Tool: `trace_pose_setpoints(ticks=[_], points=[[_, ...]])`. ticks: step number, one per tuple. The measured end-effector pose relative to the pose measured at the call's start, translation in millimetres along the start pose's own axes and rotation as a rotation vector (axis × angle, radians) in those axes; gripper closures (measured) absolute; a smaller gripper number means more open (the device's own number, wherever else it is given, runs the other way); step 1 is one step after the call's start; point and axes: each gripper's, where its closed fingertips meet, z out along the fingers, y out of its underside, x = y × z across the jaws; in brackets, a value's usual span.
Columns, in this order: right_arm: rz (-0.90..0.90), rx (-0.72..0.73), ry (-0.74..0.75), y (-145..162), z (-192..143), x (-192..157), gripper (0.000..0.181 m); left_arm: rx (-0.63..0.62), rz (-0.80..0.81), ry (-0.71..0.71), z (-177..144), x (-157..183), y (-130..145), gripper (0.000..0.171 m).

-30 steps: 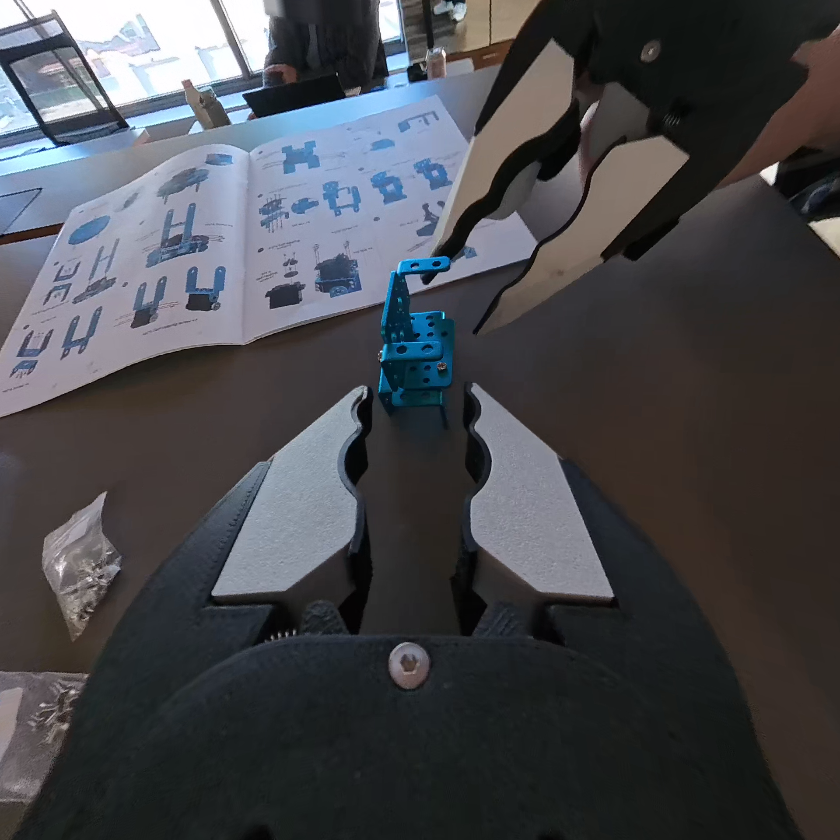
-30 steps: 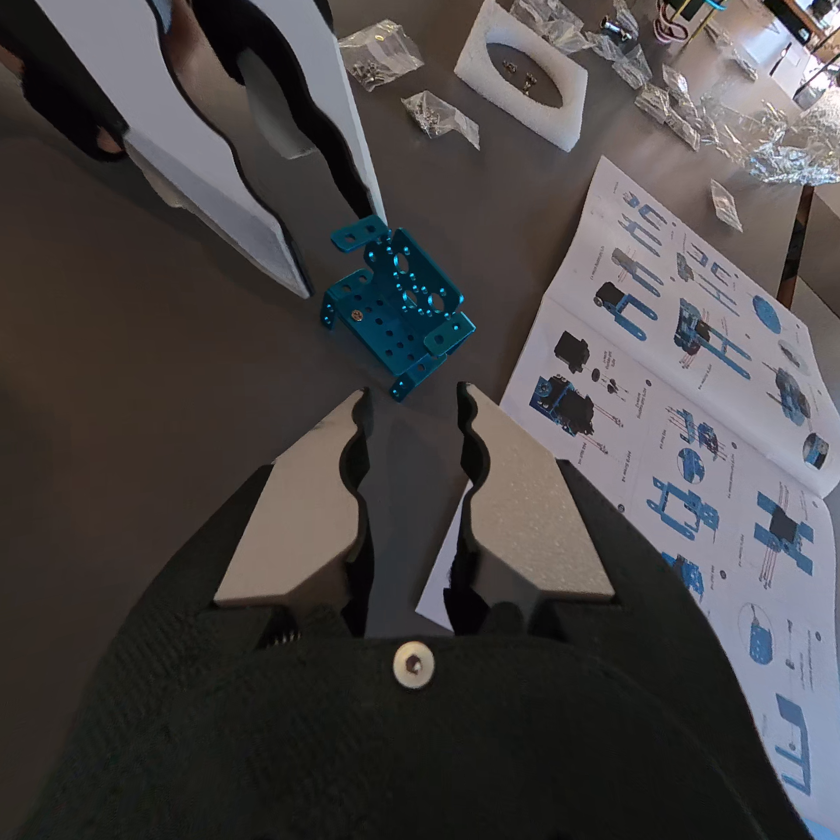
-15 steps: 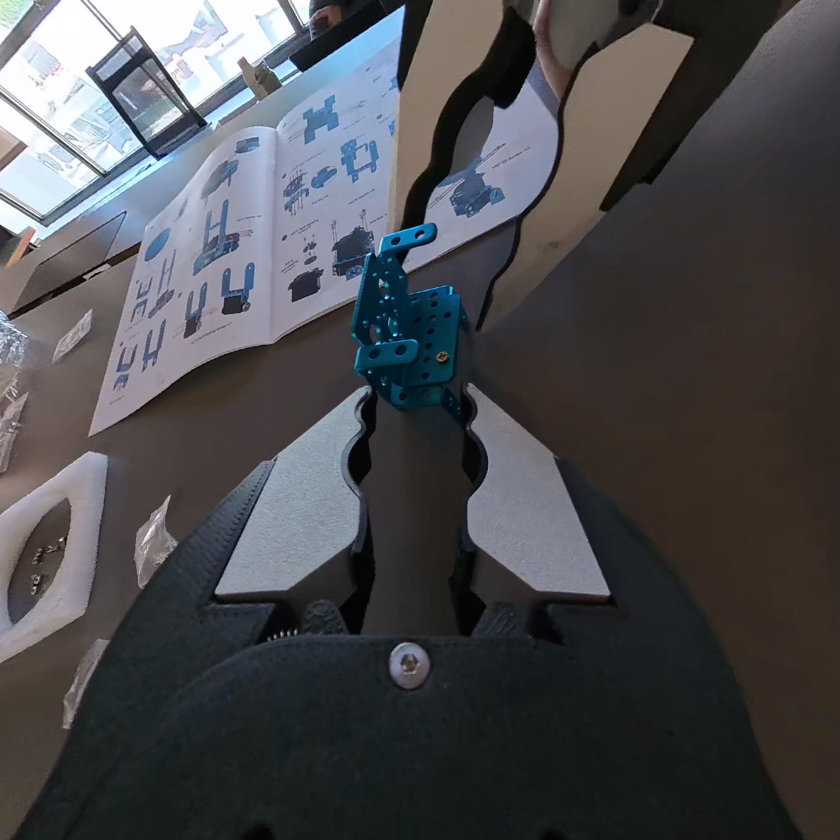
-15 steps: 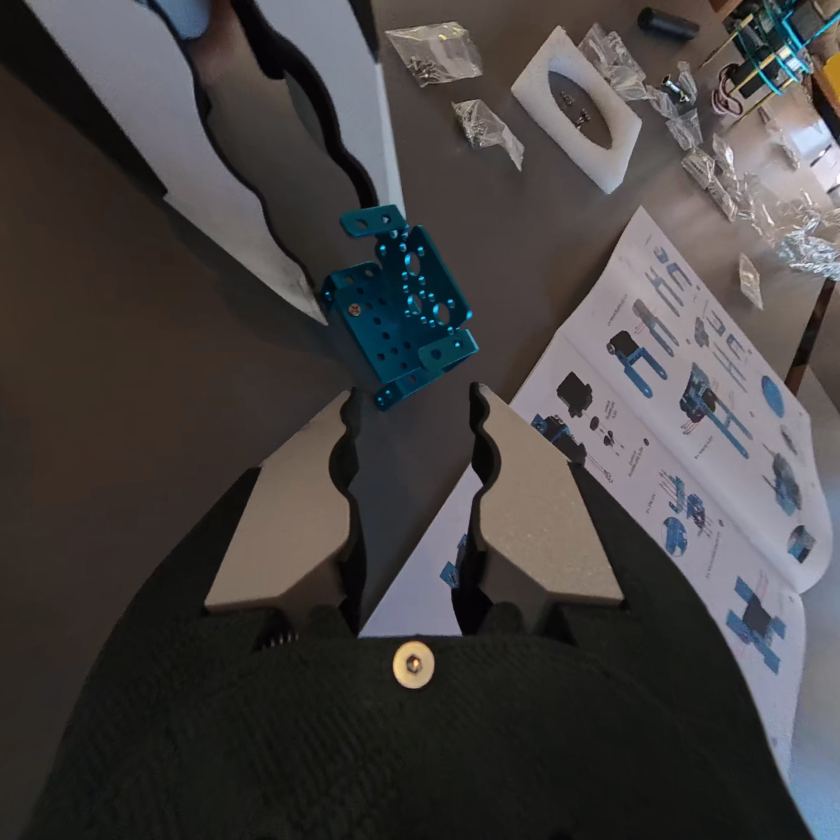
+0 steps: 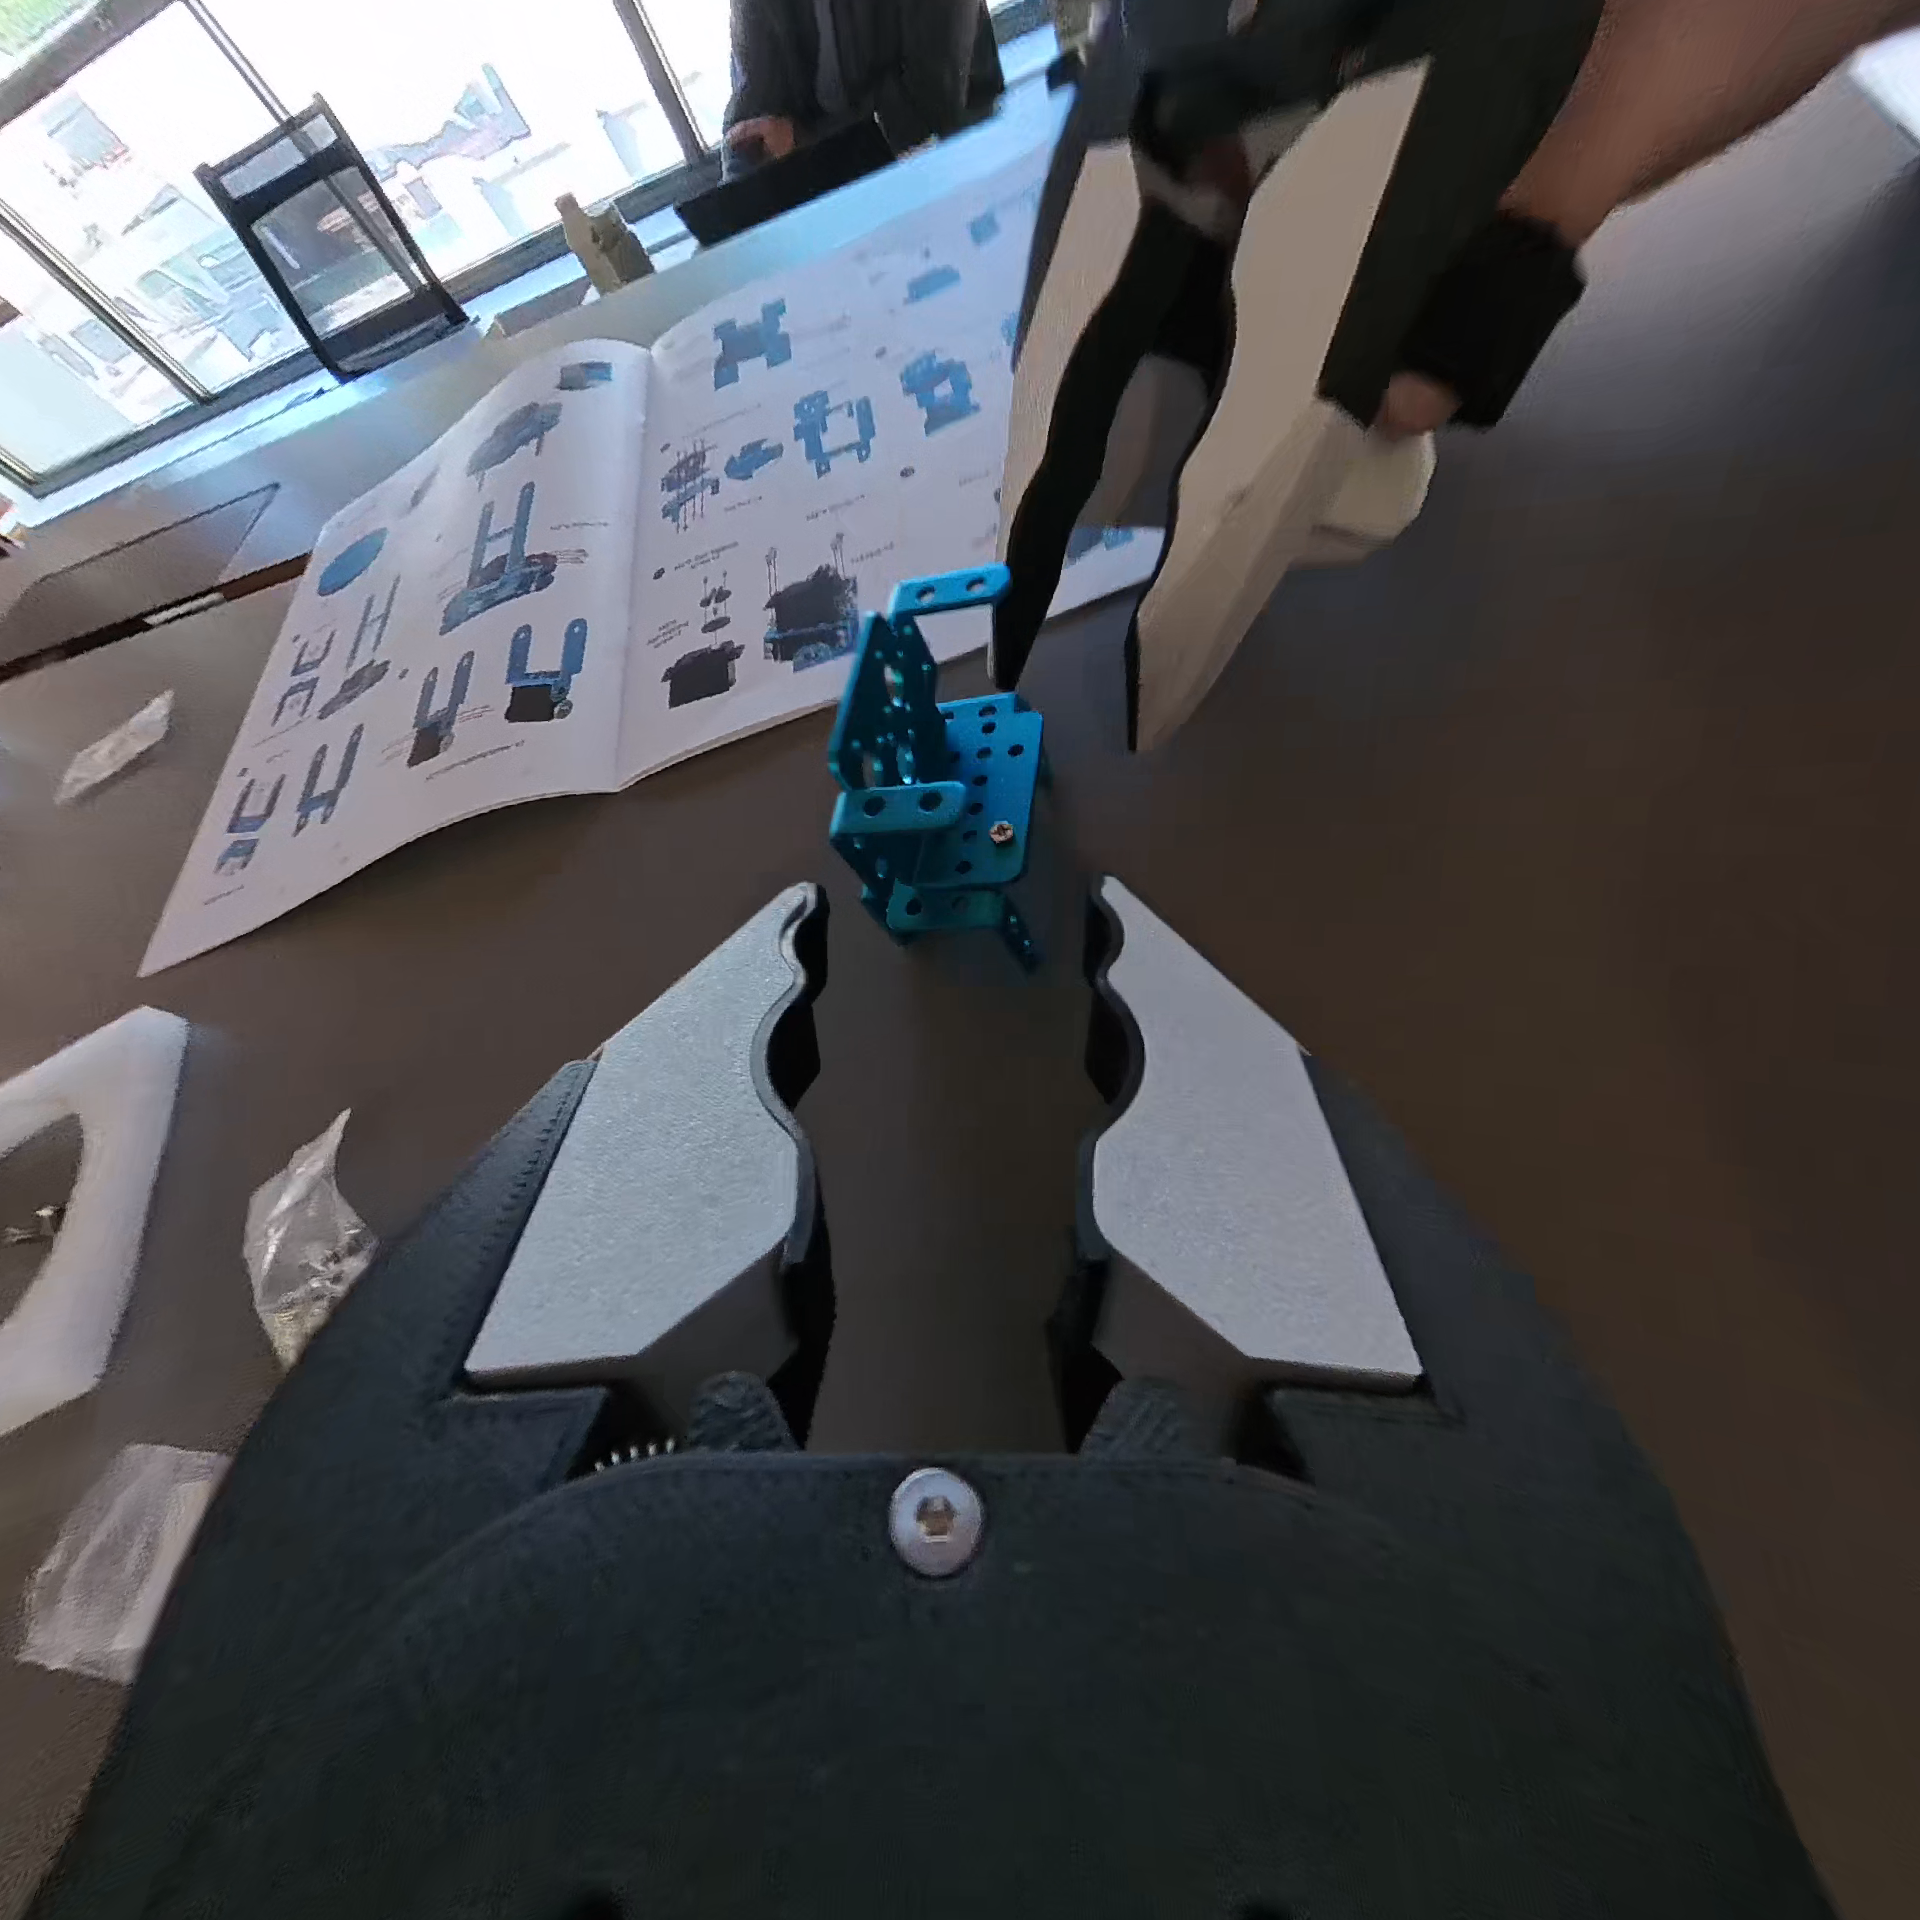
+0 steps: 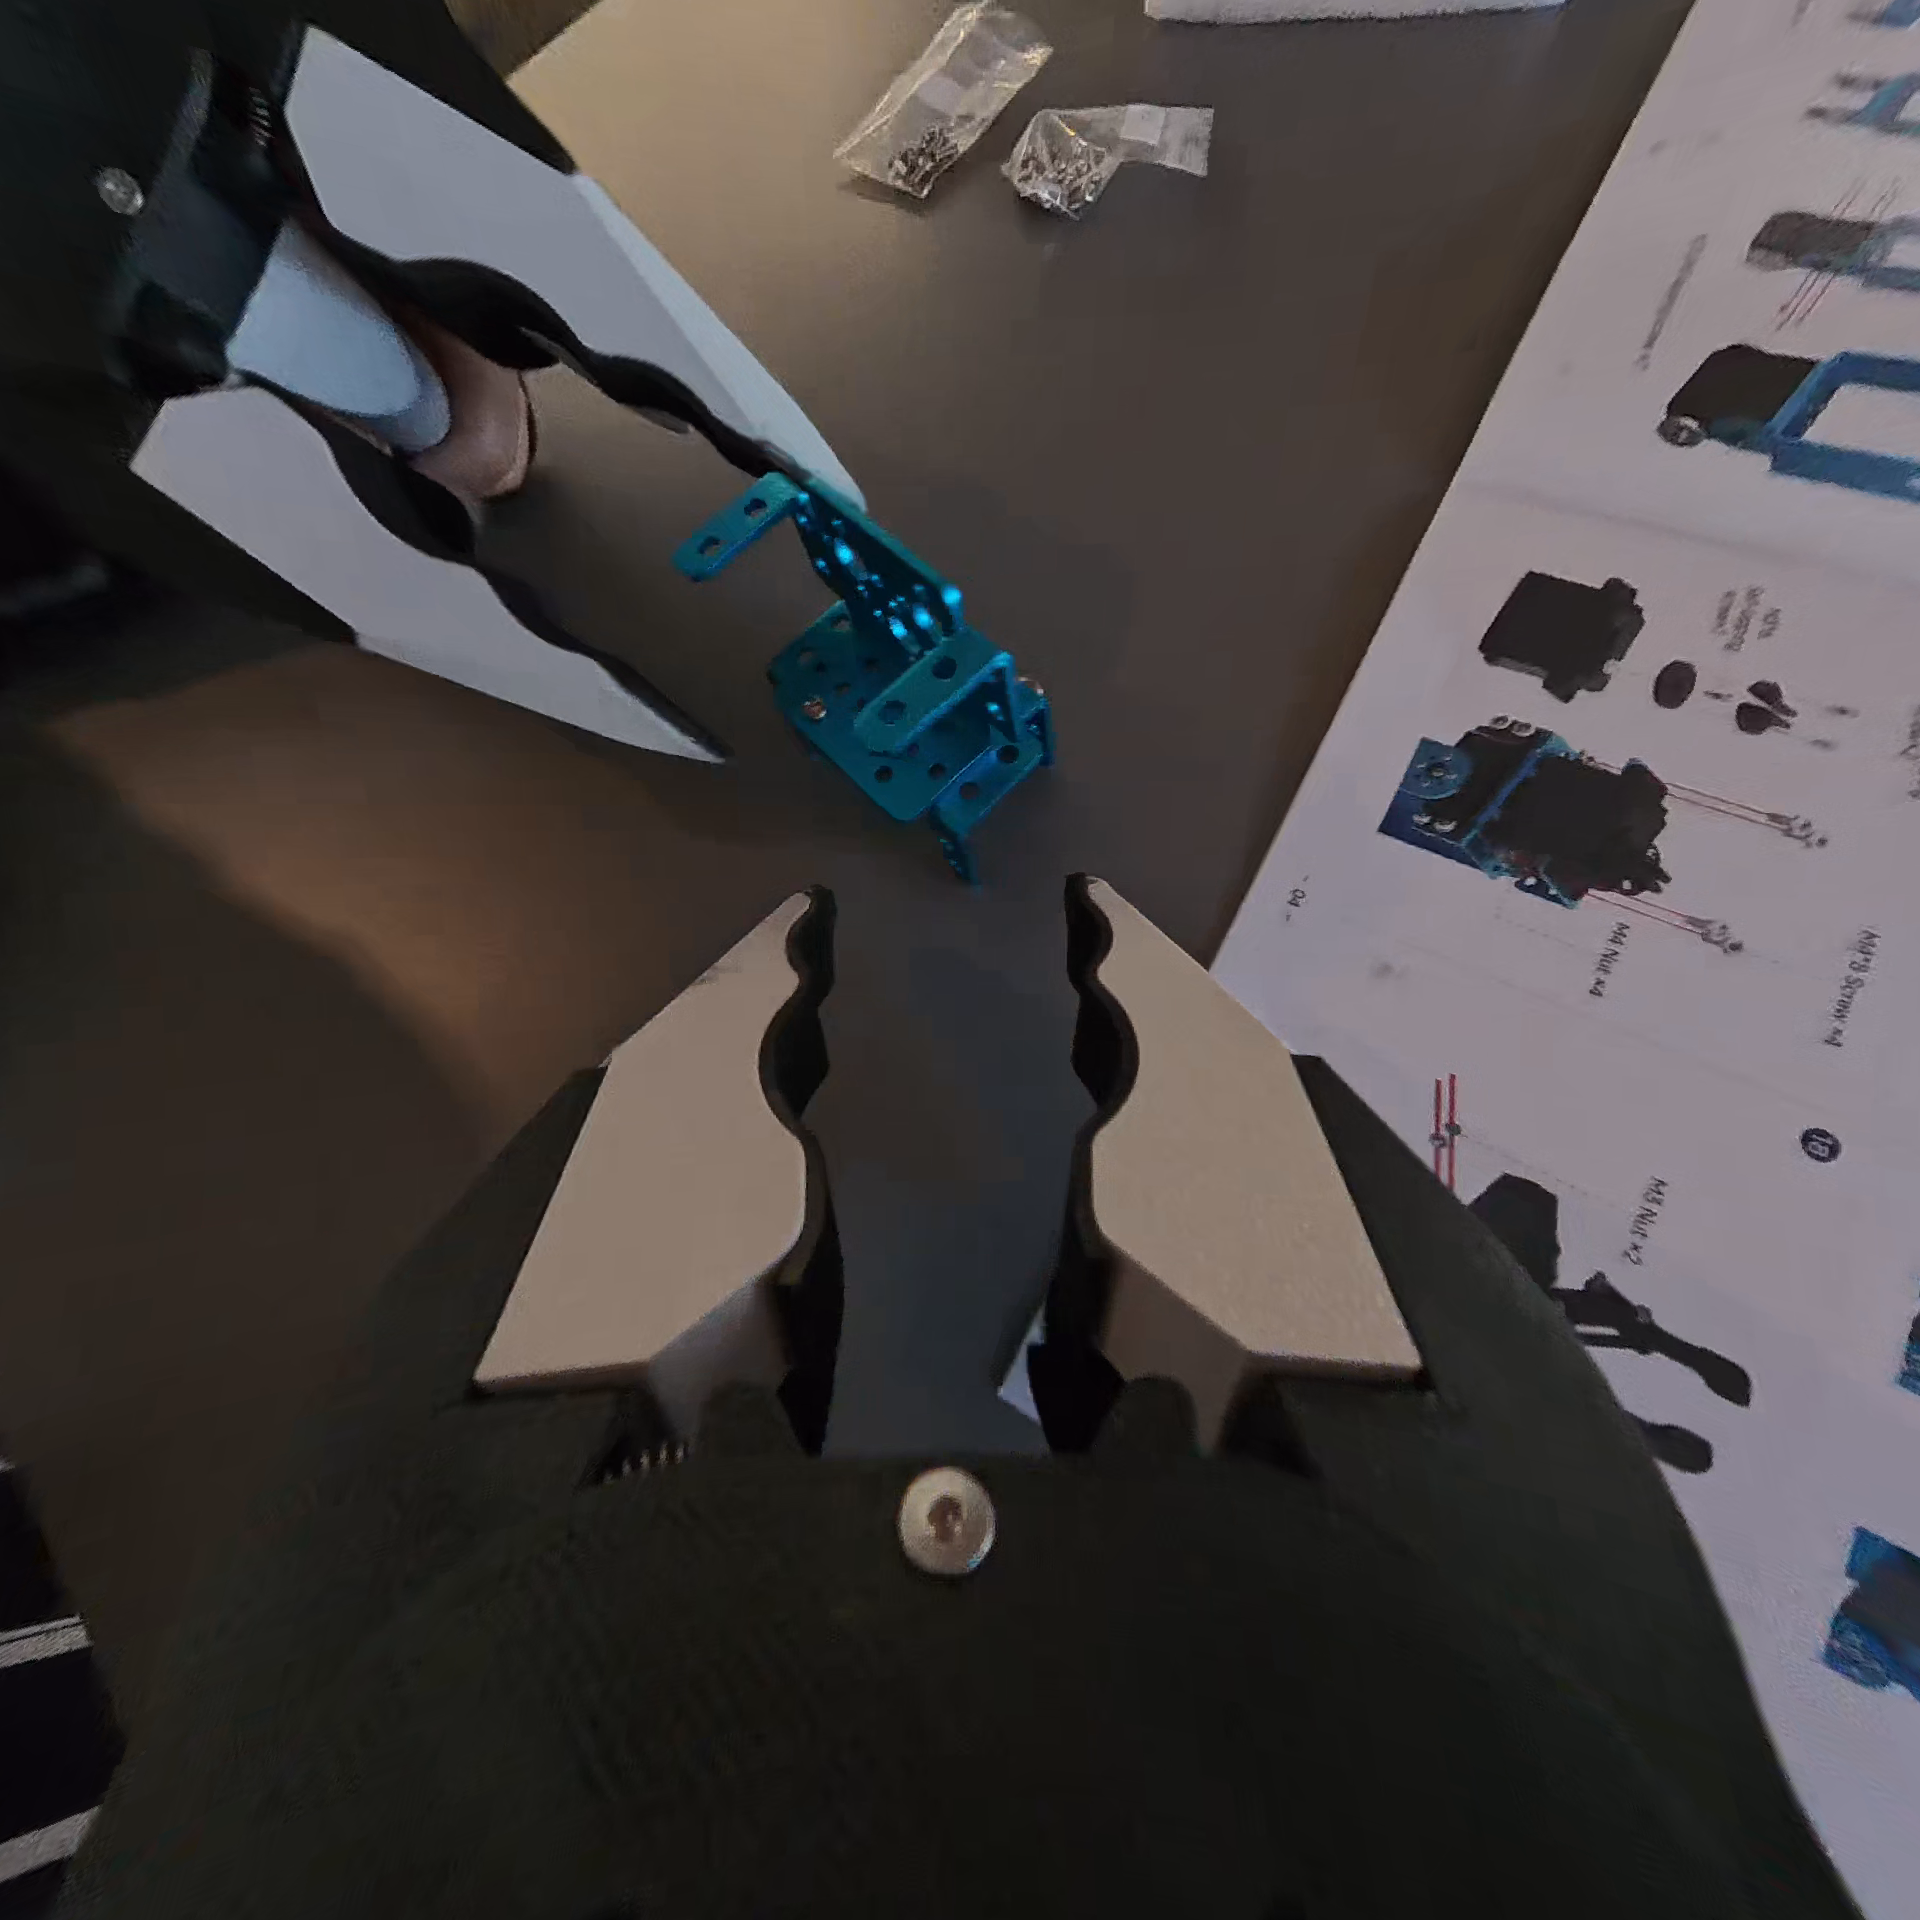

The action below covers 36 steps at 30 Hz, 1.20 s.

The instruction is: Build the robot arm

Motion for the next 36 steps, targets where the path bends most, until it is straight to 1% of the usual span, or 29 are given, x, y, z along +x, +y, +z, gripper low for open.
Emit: trace_pose_setpoints(ticks=[1, 3, 5, 8, 10, 14, 16, 18, 20, 22, 24, 27, 29, 31, 36], points=[[0.008, -0.004, -0.015, 1, 1, 4, 0.139, 0.016, -0.032, 0.010, -1, -2, -2, 0.120], [-0.004, -0.019, -0.031, 4, 3, 10, 0.151, 0.023, -0.079, 0.038, -2, -4, -3, 0.113], [0.006, -0.004, -0.050, 1, 3, 12, 0.150, 0.030, -0.104, 0.052, -3, -9, -3, 0.114], [0.007, 0.006, -0.091, -1, 4, 10, 0.150, 0.091, -0.150, 0.098, -8, -11, -11, 0.120], [0.016, 0.005, -0.117, -2, 5, 8, 0.150, 0.129, -0.180, 0.124, -10, -14, -18, 0.121], [0.032, 0.002, -0.187, -3, 6, 3, 0.153, 0.195, -0.218, 0.189, -14, -17, -30, 0.125], [0.042, -0.002, -0.208, -4, 7, 3, 0.156, 0.211, -0.245, 0.223, -15, -17, -31, 0.129], [0.053, -0.004, -0.217, -4, 8, 3, 0.160, 0.208, -0.293, 0.249, -14, -21, -27, 0.128], [0.056, -0.011, -0.233, -4, 8, 2, 0.164, 0.216, -0.352, 0.309, -17, -20, -28, 0.125], [0.049, -0.015, -0.241, -4, 9, 0, 0.165, 0.246, -0.376, 0.326, -20, -23, -32, 0.127], [0.050, -0.018, -0.251, -4, 9, -1, 0.166, 0.270, -0.341, 0.308, -24, -27, -37, 0.131], [0.057, -0.027, -0.265, -3, 9, -2, 0.172, 0.277, -0.276, 0.289, -29, -26, -40, 0.131], [0.061, -0.032, -0.277, -2, 10, -3, 0.177, 0.276, -0.269, 0.288, -32, -26, -39, 0.125], [0.061, -0.034, -0.281, -2, 10, -3, 0.177, 0.285, -0.262, 0.305, -33, -22, -41, 0.122], [0.075, -0.016, -0.302, -5, 8, -5, 0.178, 0.238, -0.133, 0.258, -27, -13, -38, 0.112]])
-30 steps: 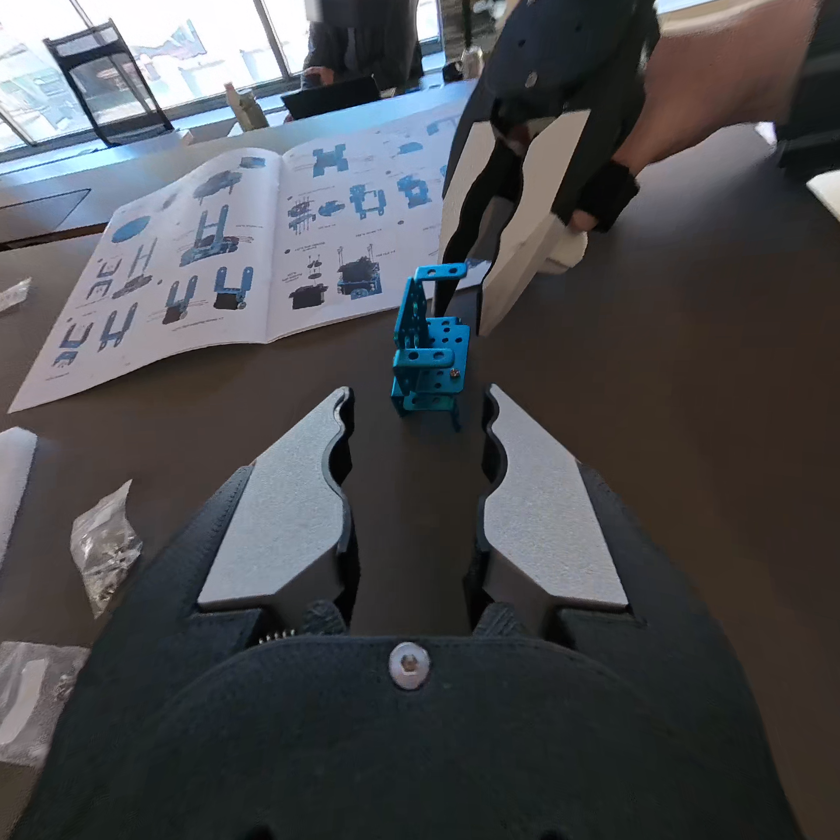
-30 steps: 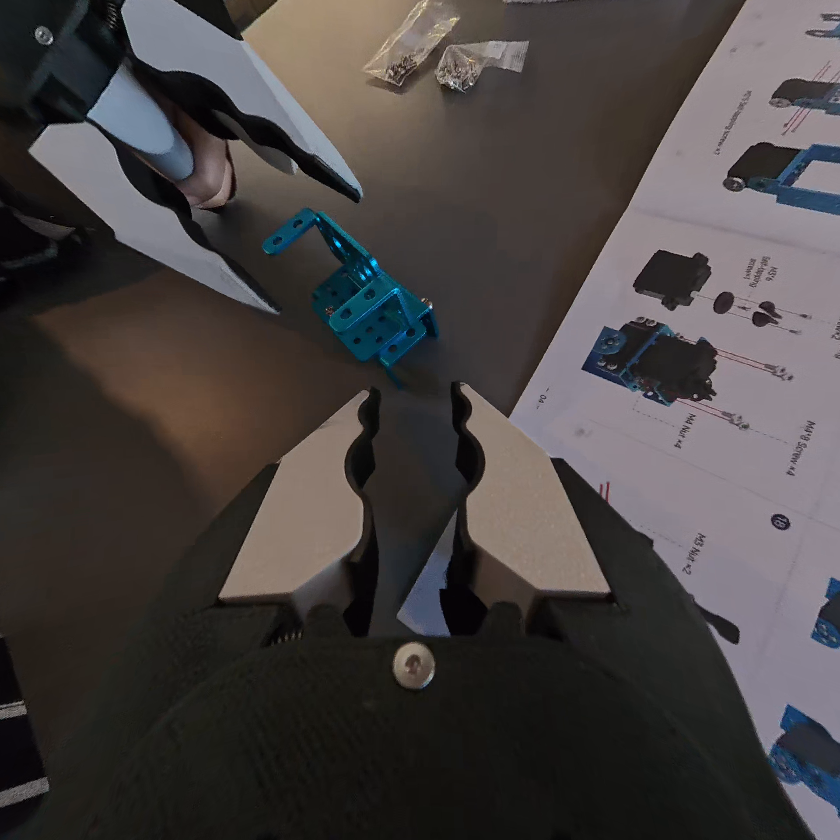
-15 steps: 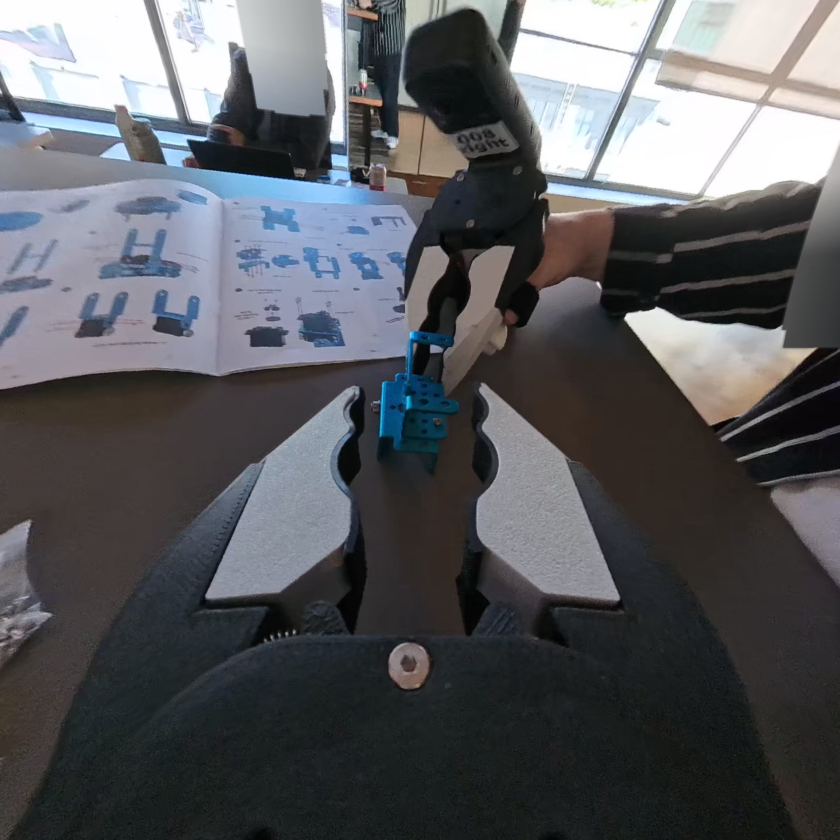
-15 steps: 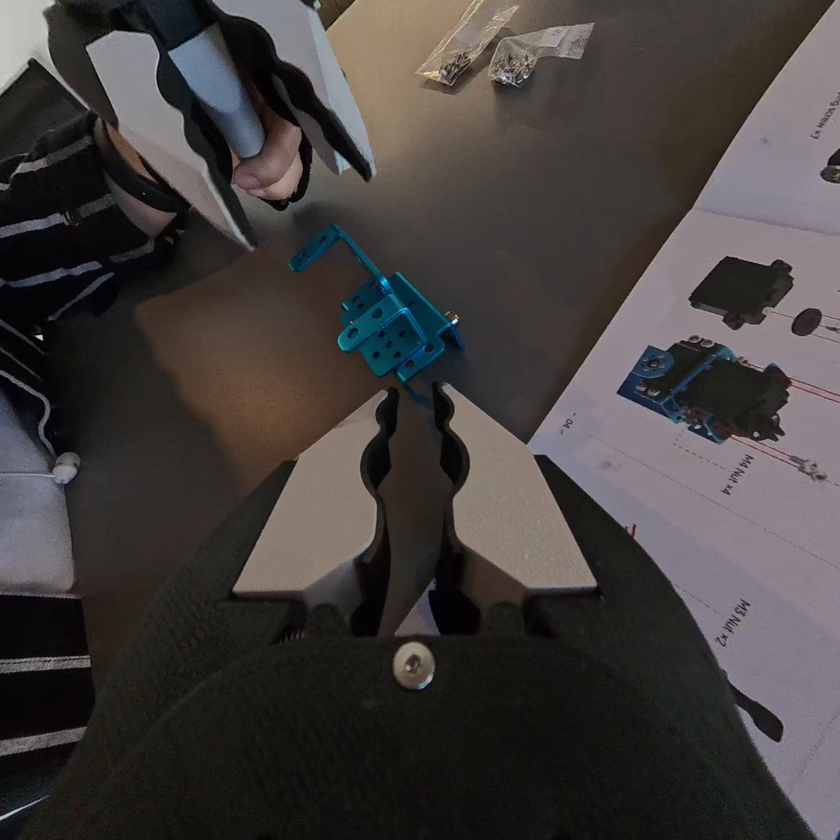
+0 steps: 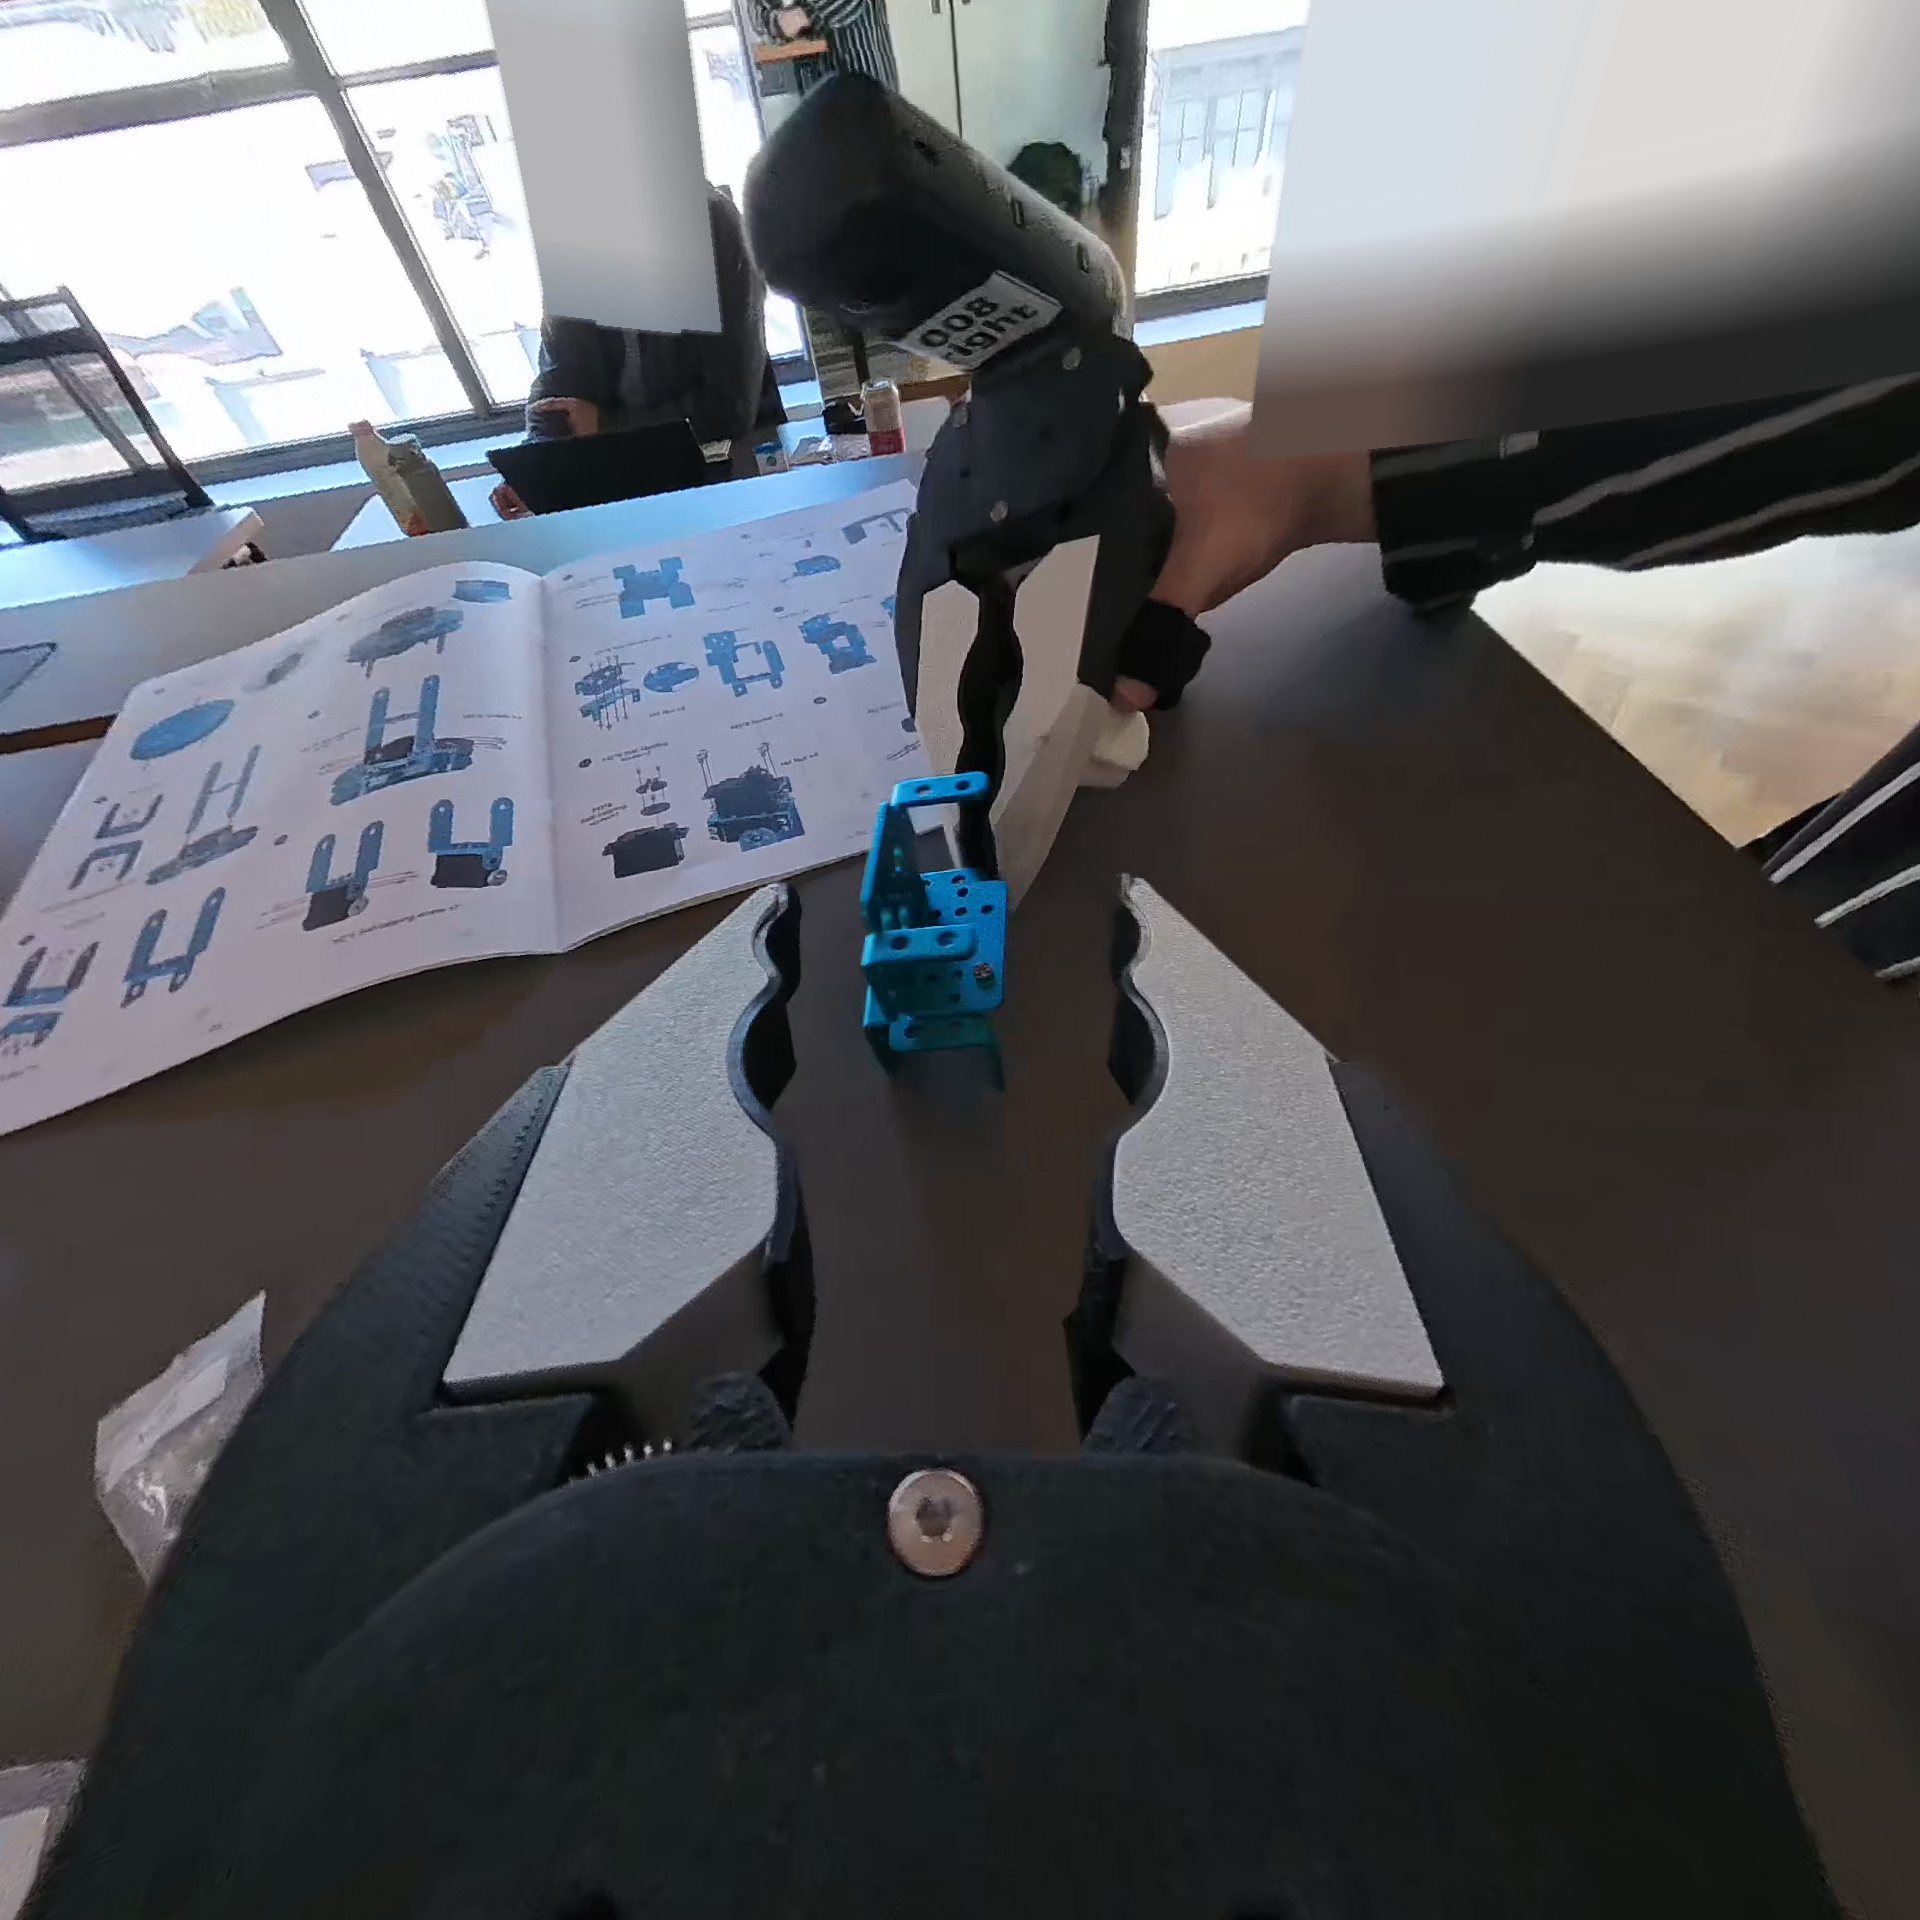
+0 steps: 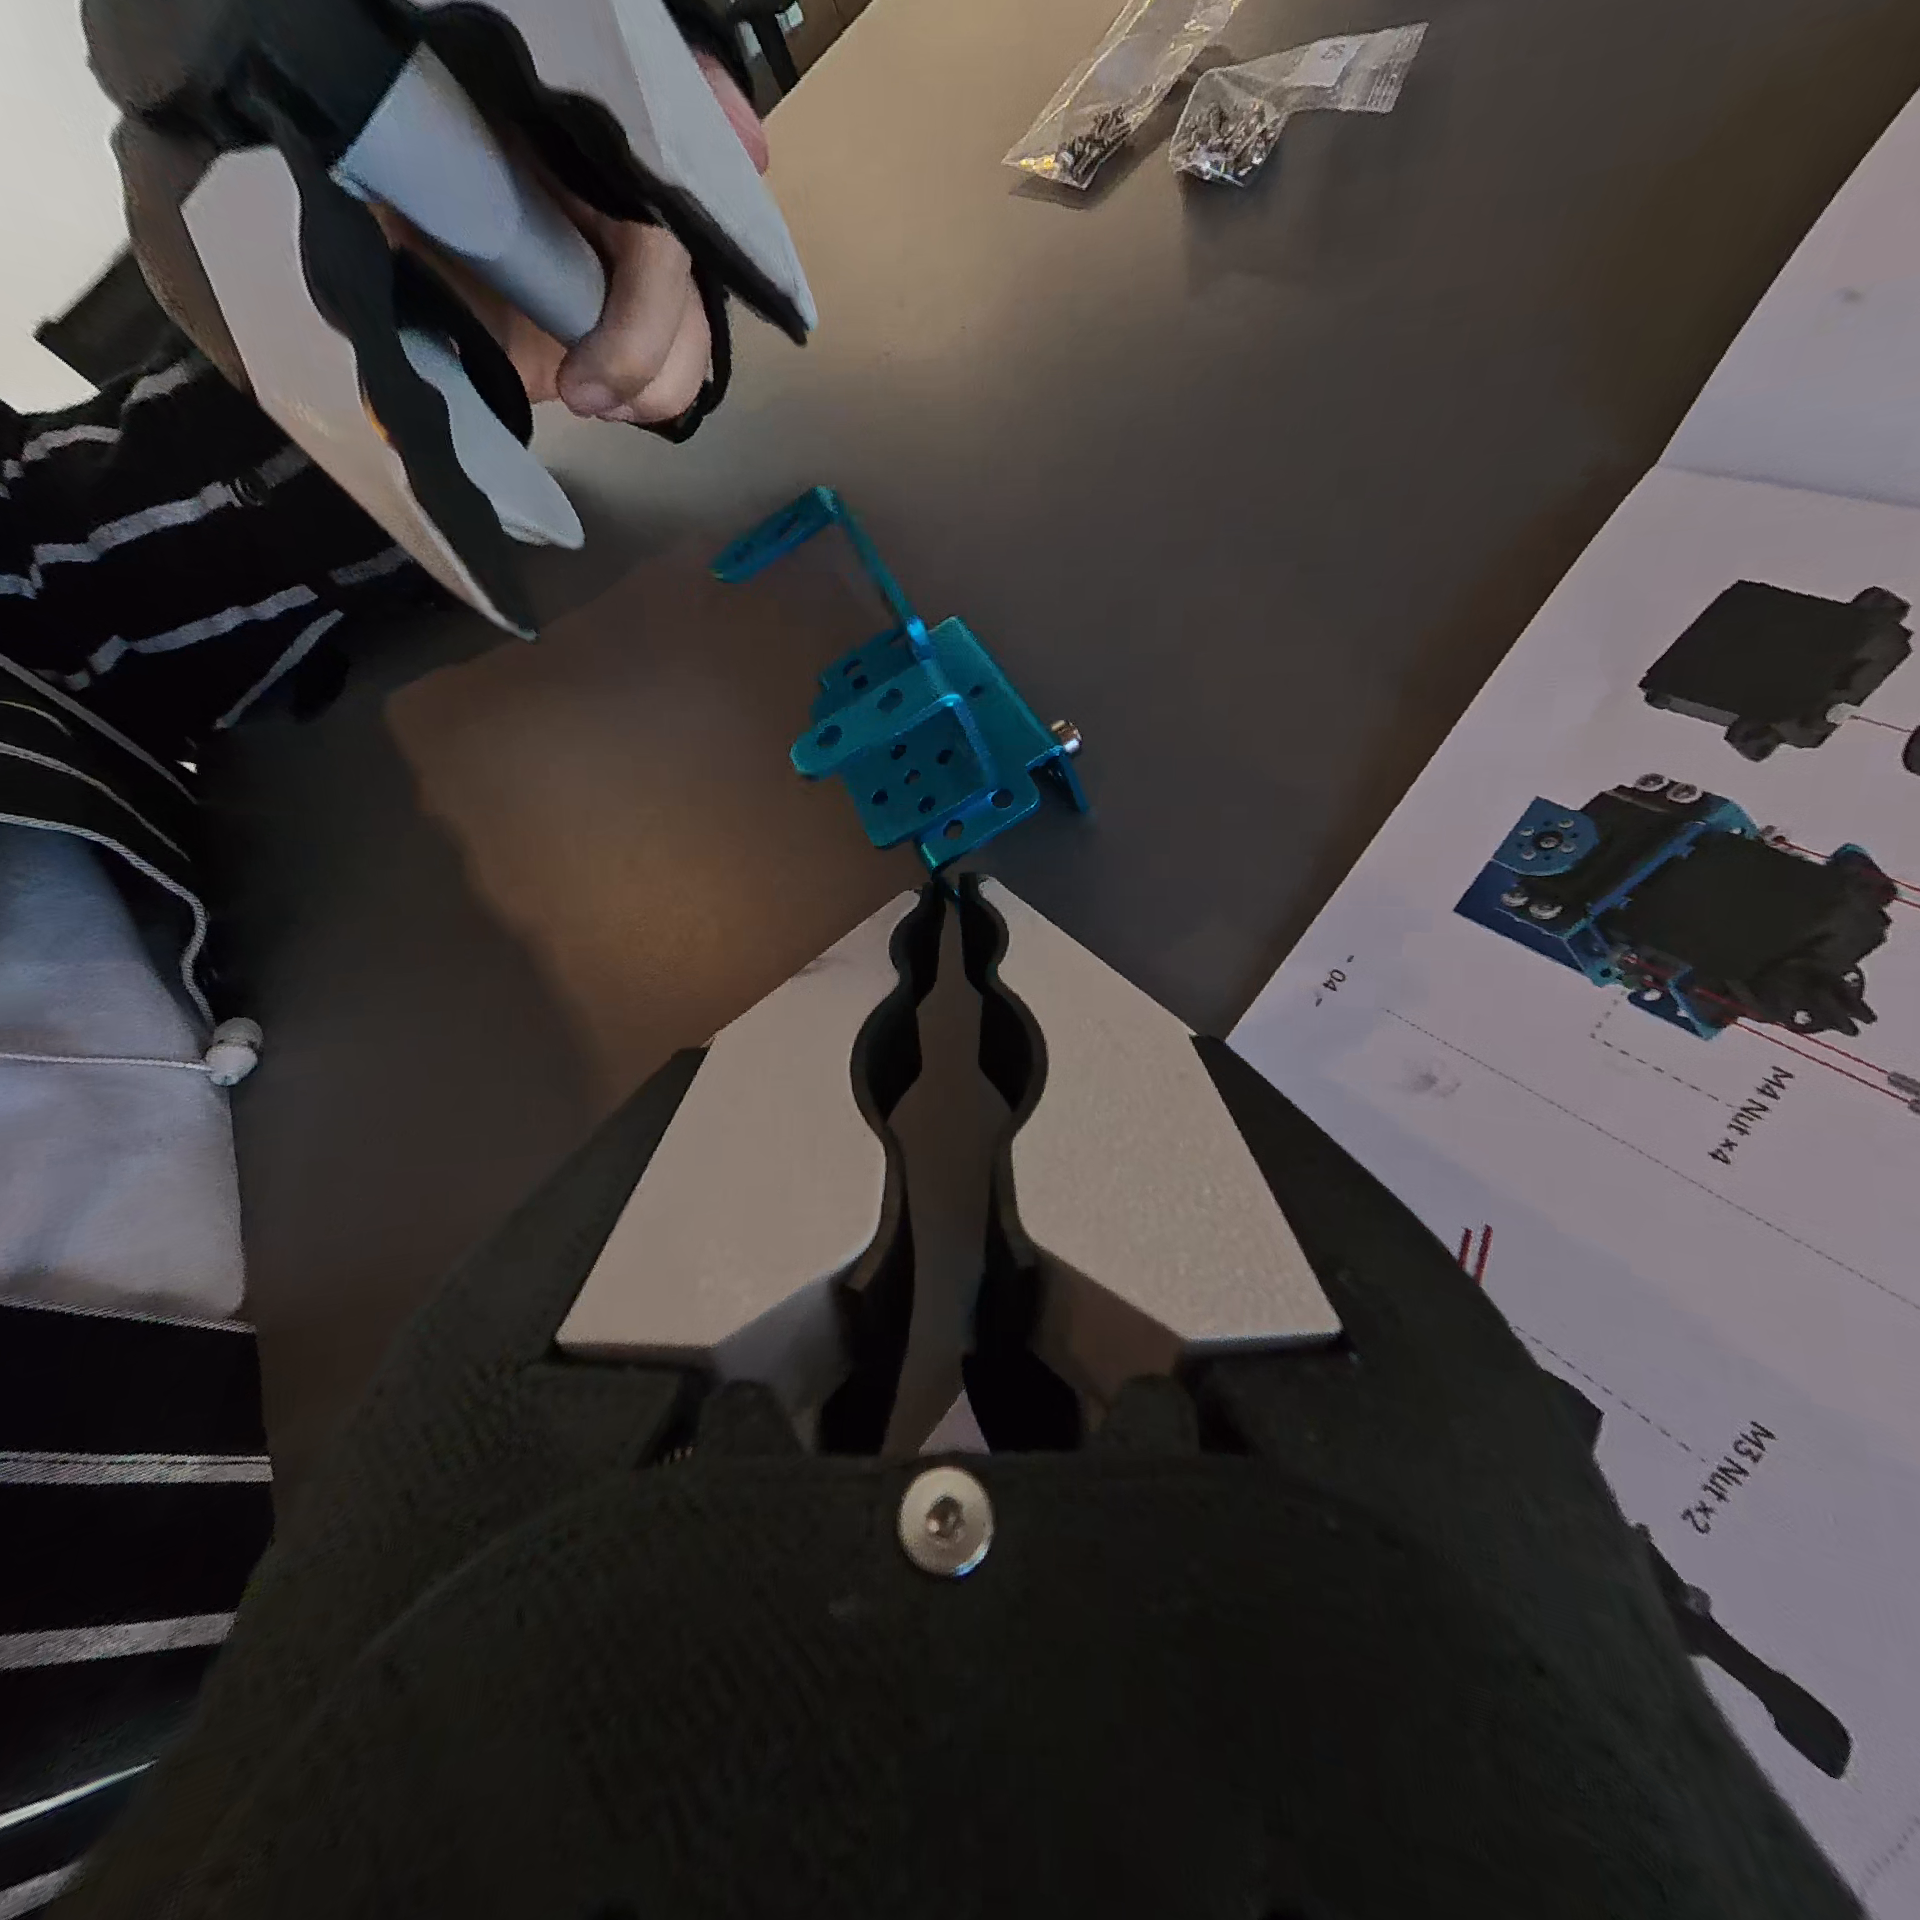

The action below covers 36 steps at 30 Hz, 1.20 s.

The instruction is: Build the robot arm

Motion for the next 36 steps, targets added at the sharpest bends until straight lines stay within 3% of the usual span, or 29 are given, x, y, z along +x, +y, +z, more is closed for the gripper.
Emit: trace_pose_setpoints(ticks=[6, 12, 18, 26, 36], points=[[0.042, 0.052, -0.036, -6, -4, -2, 0.179, -0.029, -0.010, -0.013, 6, -5, 10, 0.112], [0.029, 0.031, -0.026, -4, -2, -2, 0.179, -0.009, 0.098, -0.078, -2, -2, 5, 0.132], [0.039, 0.041, -0.027, -5, -3, -1, 0.179, -0.163, 0.297, -0.139, 4, 1, 35, 0.146], [0.034, 0.031, -0.028, -4, -2, -1, 0.179, -0.234, 0.654, -0.295, 22, -6, 38, 0.146], [0.029, 0.025, -0.025, -3, -1, -2, 0.179, -0.305, 0.867, -0.332, 29, -8, 47, 0.157]])
